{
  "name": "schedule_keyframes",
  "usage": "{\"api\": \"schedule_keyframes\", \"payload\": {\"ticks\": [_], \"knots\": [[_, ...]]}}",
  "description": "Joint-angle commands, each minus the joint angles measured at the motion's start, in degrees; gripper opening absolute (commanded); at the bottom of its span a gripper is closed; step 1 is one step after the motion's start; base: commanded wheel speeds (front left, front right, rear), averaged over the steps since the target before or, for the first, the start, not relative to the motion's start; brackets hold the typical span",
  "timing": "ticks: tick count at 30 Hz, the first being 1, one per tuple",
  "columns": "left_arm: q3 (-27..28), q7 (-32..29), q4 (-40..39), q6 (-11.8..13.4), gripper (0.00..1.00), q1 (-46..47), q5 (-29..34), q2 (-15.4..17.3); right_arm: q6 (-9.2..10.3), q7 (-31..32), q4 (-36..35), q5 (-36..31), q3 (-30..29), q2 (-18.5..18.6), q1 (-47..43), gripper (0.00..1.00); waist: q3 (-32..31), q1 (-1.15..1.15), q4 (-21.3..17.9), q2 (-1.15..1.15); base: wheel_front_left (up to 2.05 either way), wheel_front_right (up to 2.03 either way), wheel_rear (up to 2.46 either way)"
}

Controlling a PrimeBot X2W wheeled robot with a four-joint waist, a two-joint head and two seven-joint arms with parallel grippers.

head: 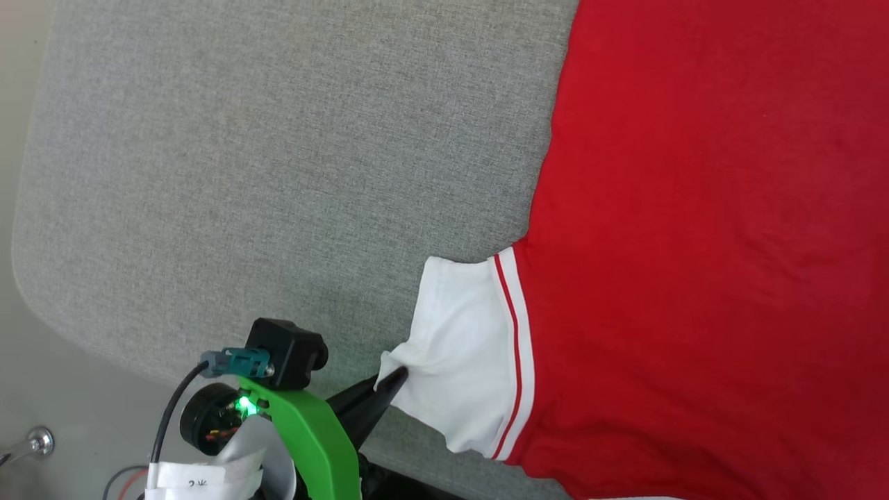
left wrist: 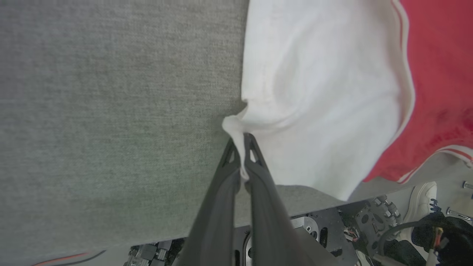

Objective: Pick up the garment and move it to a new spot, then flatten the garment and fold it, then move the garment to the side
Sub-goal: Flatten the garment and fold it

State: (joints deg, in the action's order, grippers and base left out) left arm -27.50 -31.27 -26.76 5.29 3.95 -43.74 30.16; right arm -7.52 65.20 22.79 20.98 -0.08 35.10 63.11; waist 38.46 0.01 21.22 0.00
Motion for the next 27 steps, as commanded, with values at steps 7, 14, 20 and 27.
{"api": "schedule_keyframes", "payload": {"ticks": [7, 14, 20, 27], "knots": [[0.22, -0.07, 0.47, 0.36, 0.00, 1.29, 0.93, 0.18, 0.03, -1.99, 2.47, 1.07, 1.07, 0.53, -7.34, 0.00, -4.21, -0.01, -2.49, 0.00, 0.00, 0.00, 0.00], [0.67, -1.15, 0.91, 1.21, 0.00, 0.64, 0.44, 1.09, 0.03, -5.73, 2.73, 4.15, 0.74, 0.33, -16.58, 0.00, -11.17, -0.01, -6.31, 0.00, 0.00, 0.00, 0.00], [1.01, -1.47, 2.60, 2.28, 0.00, -1.47, -0.95, 1.23, 0.03, -9.97, -0.25, 9.91, -0.90, -2.08, -29.12, 0.00, -19.26, -0.01, -11.63, 0.00, 0.00, 0.00, 0.00], [1.14, -0.66, 4.21, 2.79, 0.00, -3.01, -1.82, 0.65, 0.03, -12.76, -4.61, 12.18, -2.72, -3.32, -39.61, 0.00, -24.09, -0.01, -14.91, 0.00, 0.00, 0.00, 0.00]]}}
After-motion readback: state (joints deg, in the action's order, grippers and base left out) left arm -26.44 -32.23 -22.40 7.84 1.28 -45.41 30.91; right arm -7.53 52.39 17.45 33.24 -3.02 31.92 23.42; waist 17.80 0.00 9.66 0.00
